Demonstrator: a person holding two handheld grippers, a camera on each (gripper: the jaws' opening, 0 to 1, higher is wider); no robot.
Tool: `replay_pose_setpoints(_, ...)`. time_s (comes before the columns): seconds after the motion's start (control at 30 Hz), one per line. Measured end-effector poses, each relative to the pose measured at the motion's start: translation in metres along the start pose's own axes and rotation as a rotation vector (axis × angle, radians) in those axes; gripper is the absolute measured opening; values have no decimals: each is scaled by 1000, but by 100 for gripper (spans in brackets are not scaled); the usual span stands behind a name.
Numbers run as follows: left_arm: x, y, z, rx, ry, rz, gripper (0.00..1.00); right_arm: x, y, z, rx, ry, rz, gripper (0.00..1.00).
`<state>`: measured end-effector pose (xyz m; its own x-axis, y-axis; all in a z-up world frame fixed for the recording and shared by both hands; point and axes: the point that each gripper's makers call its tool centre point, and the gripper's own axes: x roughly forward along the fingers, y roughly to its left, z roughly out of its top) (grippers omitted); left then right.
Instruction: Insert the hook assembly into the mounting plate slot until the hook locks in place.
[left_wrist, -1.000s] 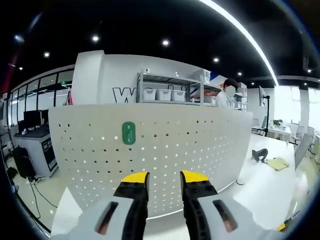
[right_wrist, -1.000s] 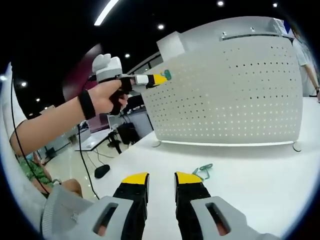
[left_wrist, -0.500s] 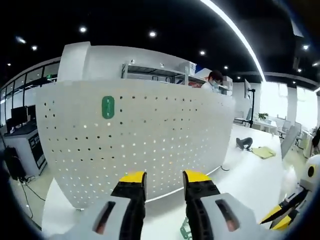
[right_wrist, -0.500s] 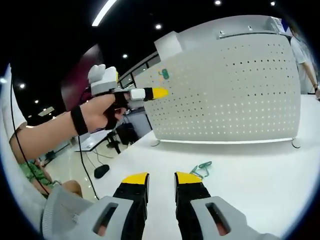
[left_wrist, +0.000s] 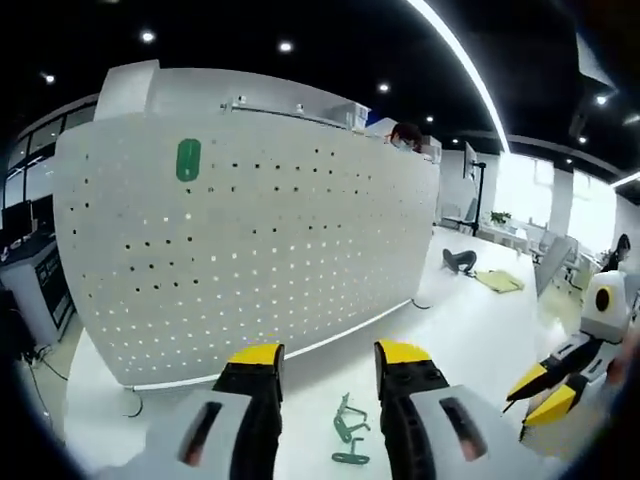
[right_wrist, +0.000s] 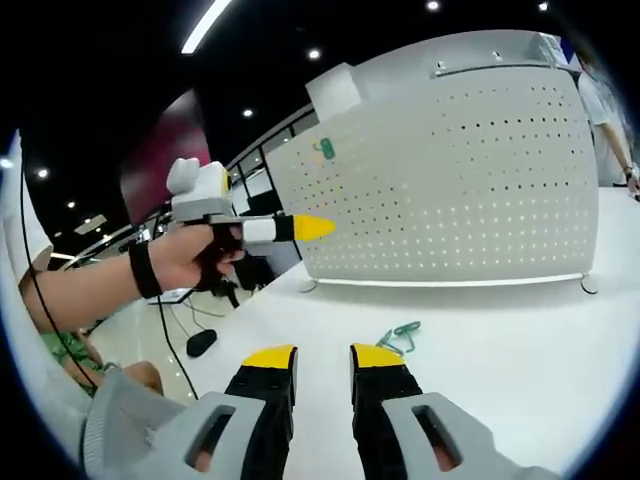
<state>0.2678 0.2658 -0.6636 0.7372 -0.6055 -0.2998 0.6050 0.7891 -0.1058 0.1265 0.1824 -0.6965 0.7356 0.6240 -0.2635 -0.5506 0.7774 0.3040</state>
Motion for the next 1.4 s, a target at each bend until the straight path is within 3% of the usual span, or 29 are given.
replay_pose_setpoints(0.27, 0, -15, -28, 14, 49, -79, 46, -3, -2, -1, 4, 1, -12, 20)
replay_pose_setpoints(0.6, 0, -25, -67, 43, 143, -130, 51, -6, -5, -5, 16, 4, -30, 20)
replay_pose_setpoints(1.07, 1, -33, -112, 76, 254, -156, 54, -8, -9, -8, 22, 11, -43, 20)
replay_pose_setpoints(1.4, 4, -36, -131, 105, 291, -175, 55, -8, -11, -10, 28, 15, -48, 21)
